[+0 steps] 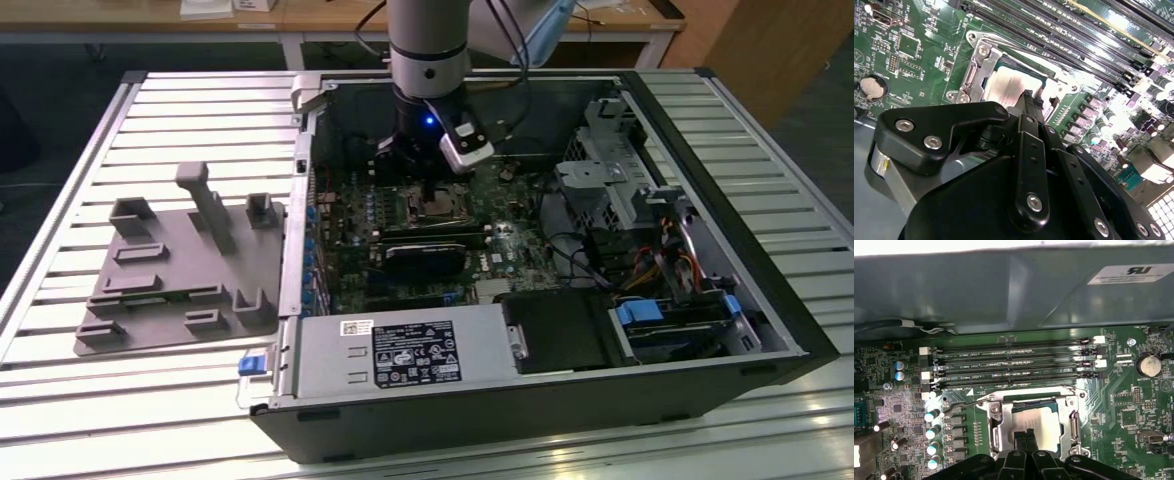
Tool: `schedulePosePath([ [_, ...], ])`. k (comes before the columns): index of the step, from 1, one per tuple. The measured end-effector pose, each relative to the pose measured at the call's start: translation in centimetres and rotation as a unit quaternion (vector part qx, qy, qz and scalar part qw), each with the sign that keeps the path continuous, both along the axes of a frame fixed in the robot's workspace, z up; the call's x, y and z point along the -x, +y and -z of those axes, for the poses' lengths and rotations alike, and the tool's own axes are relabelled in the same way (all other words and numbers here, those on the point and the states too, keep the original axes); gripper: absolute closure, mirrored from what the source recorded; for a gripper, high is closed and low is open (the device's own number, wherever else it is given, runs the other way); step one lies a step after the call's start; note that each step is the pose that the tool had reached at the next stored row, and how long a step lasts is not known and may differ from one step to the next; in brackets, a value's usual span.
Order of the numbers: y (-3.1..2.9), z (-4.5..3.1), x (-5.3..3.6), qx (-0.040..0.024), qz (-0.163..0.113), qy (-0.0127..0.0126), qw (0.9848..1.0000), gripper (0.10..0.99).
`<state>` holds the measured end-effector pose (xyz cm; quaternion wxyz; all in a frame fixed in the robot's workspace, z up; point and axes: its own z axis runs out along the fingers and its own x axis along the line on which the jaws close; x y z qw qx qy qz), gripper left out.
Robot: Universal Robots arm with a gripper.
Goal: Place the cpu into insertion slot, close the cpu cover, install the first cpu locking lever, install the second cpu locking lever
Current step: 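Close the cpu cover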
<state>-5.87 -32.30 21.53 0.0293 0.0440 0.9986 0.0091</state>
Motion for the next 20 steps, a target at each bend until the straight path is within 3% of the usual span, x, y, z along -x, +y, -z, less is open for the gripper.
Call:
schedulePosePath([
  [20,0.0,1.1,1.39,0.0,0.0,0.0,1.0,0.984],
])
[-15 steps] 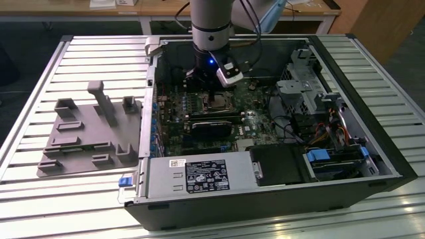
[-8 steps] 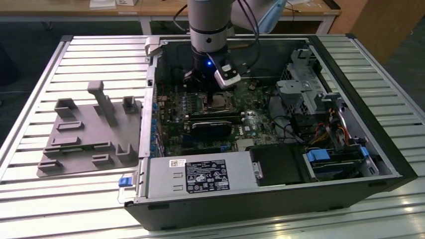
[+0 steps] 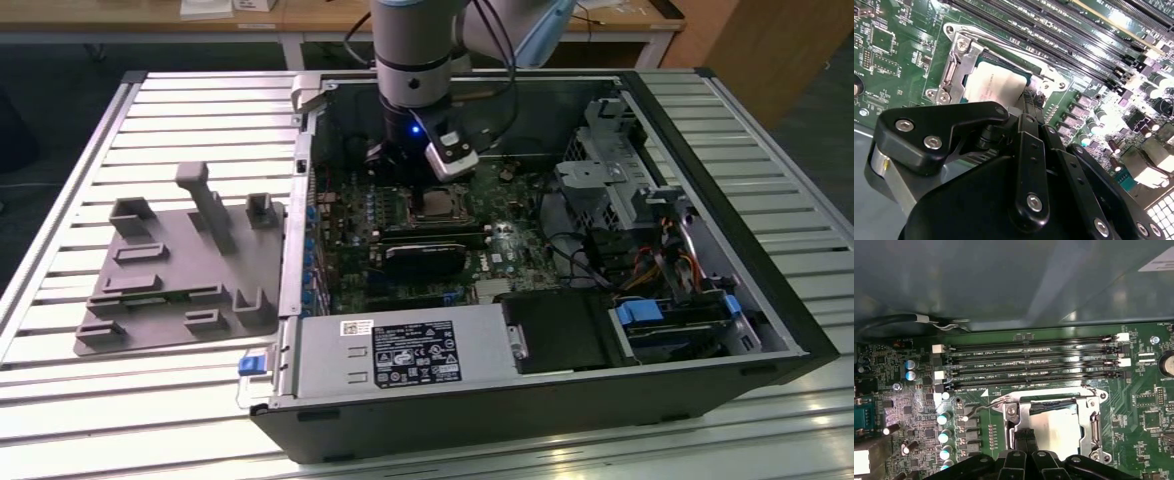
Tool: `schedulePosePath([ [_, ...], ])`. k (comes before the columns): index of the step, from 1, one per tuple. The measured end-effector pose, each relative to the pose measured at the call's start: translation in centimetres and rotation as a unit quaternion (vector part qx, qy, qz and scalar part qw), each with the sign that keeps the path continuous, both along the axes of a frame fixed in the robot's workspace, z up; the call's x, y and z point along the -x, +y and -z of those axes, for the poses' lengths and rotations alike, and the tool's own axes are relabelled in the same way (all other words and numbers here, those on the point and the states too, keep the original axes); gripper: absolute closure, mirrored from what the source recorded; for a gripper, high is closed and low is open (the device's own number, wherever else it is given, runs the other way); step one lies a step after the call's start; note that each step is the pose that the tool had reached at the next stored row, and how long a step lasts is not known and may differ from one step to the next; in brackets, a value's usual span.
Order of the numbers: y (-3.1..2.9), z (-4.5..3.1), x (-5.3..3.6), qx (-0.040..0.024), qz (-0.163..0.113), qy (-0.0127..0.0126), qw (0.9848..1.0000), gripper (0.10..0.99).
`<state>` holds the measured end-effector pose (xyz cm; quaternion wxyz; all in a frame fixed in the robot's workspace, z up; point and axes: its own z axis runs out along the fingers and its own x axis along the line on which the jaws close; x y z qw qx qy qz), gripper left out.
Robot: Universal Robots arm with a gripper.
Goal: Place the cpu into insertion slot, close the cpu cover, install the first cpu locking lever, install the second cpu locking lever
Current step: 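Close the cpu cover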
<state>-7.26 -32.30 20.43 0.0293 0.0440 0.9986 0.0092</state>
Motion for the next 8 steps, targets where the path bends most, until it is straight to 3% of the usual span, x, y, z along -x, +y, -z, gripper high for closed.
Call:
schedulePosePath([
  [8,0.0,0.09,0.04,0.0,0.0,0.0,1.0,0.984],
])
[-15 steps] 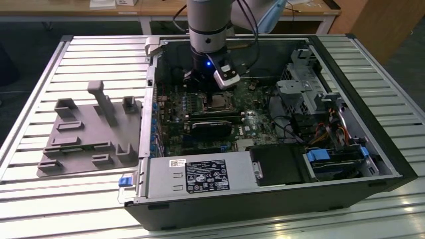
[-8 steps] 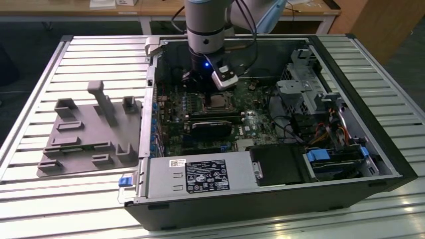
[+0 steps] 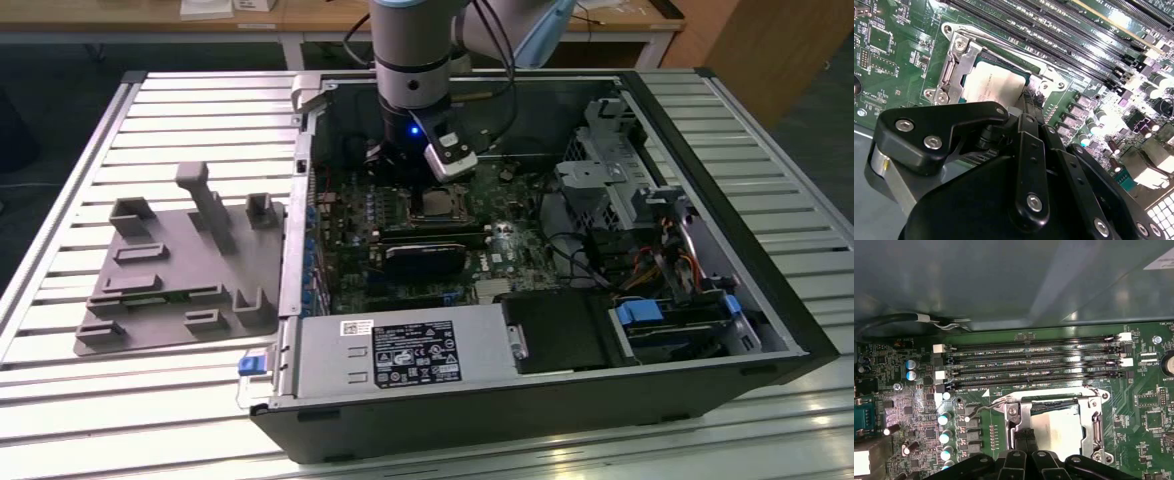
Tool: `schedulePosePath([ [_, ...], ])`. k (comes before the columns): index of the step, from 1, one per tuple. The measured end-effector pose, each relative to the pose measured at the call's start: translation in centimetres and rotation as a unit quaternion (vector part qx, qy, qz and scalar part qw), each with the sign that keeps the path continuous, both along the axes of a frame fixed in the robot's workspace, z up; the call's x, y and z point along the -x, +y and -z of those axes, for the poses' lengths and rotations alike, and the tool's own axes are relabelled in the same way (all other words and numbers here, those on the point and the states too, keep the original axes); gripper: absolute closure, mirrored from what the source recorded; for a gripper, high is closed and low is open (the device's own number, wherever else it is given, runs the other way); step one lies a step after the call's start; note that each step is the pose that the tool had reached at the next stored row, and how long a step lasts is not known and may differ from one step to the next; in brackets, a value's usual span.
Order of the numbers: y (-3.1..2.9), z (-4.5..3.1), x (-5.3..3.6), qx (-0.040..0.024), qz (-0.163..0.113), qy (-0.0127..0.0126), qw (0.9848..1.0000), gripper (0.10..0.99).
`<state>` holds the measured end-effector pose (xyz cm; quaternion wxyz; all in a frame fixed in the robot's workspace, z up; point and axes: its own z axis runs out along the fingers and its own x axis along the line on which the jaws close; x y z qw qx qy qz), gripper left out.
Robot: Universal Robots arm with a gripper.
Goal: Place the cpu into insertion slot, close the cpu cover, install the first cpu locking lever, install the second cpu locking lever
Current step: 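Close the cpu cover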
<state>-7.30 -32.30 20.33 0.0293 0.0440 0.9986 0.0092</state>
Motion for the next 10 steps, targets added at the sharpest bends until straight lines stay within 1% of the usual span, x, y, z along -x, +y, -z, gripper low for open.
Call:
schedulePosePath([
  [1,0.0,0.0,0.0,-0.0007,0.0,0.0,1.0,0.984],
  [2,0.0,-0.01,0.0,-0.0027,0.0,0.0,1.0,0.984],
  [4,0.0,-0.09,0.0,-0.0085,0.0,0.0,1.0,0.984],
  [7,0.0,-0.29,0.0,-0.015,-0.001,0.0,0.9999,0.984],
  [10,-0.03,-0.39,0.0,-0.0249,-0.001,-0.0001,0.9997,0.984],
])
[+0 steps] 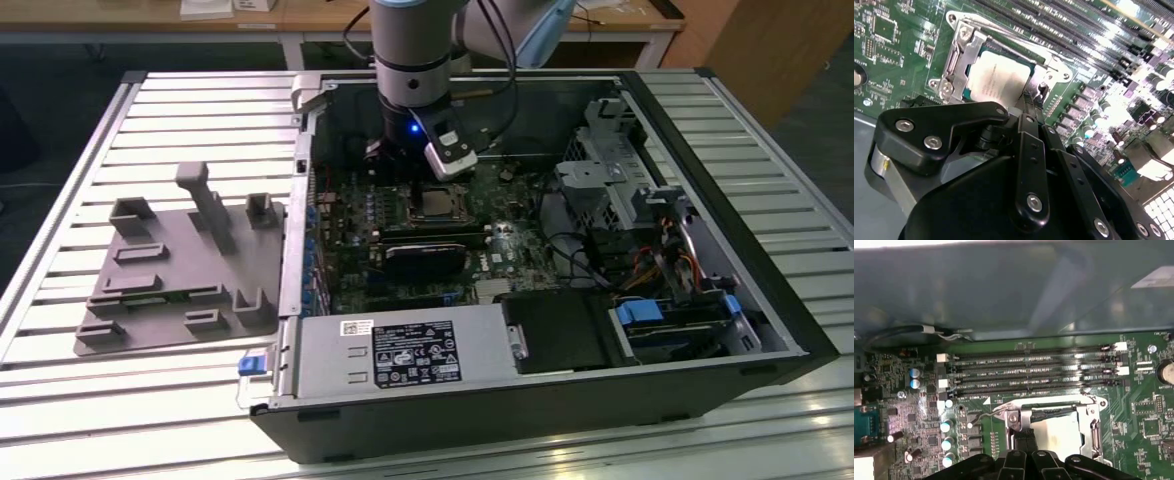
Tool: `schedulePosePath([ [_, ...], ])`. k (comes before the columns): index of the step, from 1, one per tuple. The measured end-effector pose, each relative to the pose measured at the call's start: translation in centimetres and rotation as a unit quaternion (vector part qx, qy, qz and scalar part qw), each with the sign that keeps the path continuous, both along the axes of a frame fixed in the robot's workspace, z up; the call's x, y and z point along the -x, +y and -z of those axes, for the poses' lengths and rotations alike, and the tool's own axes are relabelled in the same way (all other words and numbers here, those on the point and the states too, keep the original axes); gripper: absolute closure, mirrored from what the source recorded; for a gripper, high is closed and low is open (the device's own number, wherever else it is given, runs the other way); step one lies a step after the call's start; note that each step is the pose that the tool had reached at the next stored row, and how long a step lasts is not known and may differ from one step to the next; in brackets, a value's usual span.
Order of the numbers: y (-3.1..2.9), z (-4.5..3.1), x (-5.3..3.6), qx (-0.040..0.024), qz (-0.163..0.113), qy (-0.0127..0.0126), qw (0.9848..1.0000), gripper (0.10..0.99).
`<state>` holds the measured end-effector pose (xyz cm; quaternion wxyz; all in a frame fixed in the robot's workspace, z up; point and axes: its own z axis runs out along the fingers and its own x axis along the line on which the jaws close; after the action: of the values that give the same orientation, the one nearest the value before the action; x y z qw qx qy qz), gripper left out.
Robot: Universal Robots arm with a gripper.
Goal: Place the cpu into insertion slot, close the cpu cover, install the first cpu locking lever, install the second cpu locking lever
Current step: 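Close the cpu cover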
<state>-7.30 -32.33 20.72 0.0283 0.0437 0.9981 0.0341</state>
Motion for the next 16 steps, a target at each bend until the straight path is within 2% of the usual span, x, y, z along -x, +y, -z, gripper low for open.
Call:
schedulePosePath([
  [2,-0.06,-0.01,0.0,-0.0067,0.0,0.0001,1.0,0.984],
  [5,-0.35,0.0,0.0,-0.0251,0.0,0.0,0.9997,0.984],
  [7,-0.68,0.01,0.0,-0.0329,0.0,0.0,0.9995,0.984],
  [11,-1.24,0.06,0.0,-0.0398,0.0,0.0001,0.9992,0.984],
  [16,-1.41,0.43,0.0,-0.0458,0.0,-0.0001,0.9989,0.984],
])
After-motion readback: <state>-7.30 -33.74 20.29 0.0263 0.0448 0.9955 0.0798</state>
